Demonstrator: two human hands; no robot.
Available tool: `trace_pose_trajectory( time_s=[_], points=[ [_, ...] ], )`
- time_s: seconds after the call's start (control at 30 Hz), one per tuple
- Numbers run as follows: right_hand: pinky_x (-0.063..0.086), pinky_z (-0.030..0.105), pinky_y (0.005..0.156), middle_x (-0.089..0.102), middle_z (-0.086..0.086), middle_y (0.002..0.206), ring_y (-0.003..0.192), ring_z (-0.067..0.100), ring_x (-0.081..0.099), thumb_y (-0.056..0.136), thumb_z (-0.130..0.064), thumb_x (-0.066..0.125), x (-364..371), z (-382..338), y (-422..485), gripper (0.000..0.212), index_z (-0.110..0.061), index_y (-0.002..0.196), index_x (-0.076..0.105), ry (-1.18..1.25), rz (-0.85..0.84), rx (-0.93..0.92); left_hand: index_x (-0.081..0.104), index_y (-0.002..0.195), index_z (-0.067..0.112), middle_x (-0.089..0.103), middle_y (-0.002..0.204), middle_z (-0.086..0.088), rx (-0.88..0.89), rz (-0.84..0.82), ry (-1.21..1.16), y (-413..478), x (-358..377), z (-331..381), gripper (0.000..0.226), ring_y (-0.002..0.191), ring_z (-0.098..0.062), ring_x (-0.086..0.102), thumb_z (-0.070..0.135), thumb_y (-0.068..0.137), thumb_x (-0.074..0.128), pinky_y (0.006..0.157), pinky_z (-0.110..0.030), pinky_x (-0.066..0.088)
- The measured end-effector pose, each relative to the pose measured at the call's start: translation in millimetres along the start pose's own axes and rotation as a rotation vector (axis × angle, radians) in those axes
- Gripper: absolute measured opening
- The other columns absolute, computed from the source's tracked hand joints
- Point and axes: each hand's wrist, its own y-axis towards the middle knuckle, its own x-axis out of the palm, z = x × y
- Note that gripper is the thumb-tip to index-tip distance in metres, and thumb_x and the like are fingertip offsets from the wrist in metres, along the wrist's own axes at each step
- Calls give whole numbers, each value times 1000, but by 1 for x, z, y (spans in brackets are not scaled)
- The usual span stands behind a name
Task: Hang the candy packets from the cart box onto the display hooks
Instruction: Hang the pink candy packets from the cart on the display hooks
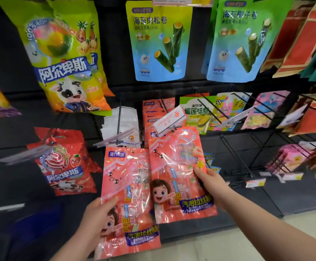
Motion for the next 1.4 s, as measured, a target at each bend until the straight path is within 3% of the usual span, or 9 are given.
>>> trace_pose_trajectory(
  time_s=[0.2, 0.33, 0.4, 0.5, 0.7, 0.9, 1.07, 1.3, 1.4],
  points=[
    [56, 49, 86, 72, 18, 98, 89, 35, 70, 94, -35, 57, 7, -9, 30, 27, -10, 101, 62, -5, -5, 8, 70, 103, 9, 76, 95, -14, -12, 45, -5, 4, -2, -6, 20, 93, -35, 71, 20, 86, 70, 95, -56, 50],
    [51, 20, 45, 65, 6, 71, 47, 8, 66, 96, -30, 54, 11, -13, 57, 20, -13, 87, 59, -7, -2, -19, 70, 100, 11, 76, 94, -13, -19, 88, 12, 6, 2, -13, 22, 93, -35, 71, 26, 84, 72, 93, -57, 51],
    [45, 17, 40, 60, 0, 63, 39, 6, 59, 95, -31, 55, 12, -14, 69, 21, -16, 82, 58, -19, 12, -13, 69, 101, 9, 75, 94, -16, -25, 117, -3, 5, 5, -14, 22, 92, -37, 71, 23, 85, 71, 92, -57, 52],
    [42, 21, 43, 52, 0, 58, 38, 8, 51, 95, -34, 54, 14, -19, 84, 25, -16, 77, 54, -48, 16, -19, 68, 100, 5, 74, 94, -20, -35, 156, -25, 4, 7, -17, 19, 92, -41, 70, 17, 86, 69, 92, -57, 52],
    [51, 35, 72, 64, 4, 85, 77, 24, 62, 96, -32, 52, 16, -24, 107, 24, -11, 107, 57, -112, -7, -19, 66, 99, -3, 68, 85, -29, -44, 248, -75, 3, 6, -23, 24, 72, -34, 62, 15, 84, 71, 78, -52, 50],
    [50, 41, 91, 64, 11, 105, 94, 26, 61, 97, -35, 49, 21, -22, 123, 24, -13, 102, 56, -183, -35, -16, 63, 106, -5, 62, 105, -41, -32, 208, -150, -5, 19, -22, 43, 91, -54, 62, 21, 74, 75, 87, -65, 46],
    [49, 43, 94, 62, 9, 111, 100, 26, 60, 96, -33, 53, 16, -19, 129, 21, -14, 105, 53, -169, -45, -31, 67, 103, 3, 63, 104, -38, -42, 150, -189, -6, 33, -22, 55, 93, -53, 59, 32, 57, 80, 83, -56, 39],
    [44, 42, 96, 55, 5, 110, 102, 23, 54, 94, -28, 56, 2, -11, 96, 43, -3, 129, 50, -386, 30, -177, 68, 101, 2, 74, 94, -22, -21, 66, -153, 3, 53, -24, 17, 85, -38, 71, 10, 86, 65, 89, -52, 53],
    [44, 32, 86, 65, 8, 118, 101, 17, 58, 98, -37, 46, -6, 5, 64, 32, -15, 118, 57, -286, -165, -102, 67, 105, 2, 75, 96, -21, -26, 1, -167, 5, 64, -23, 20, 86, -37, 73, 10, 86, 64, 85, -48, 55]
  ],
)
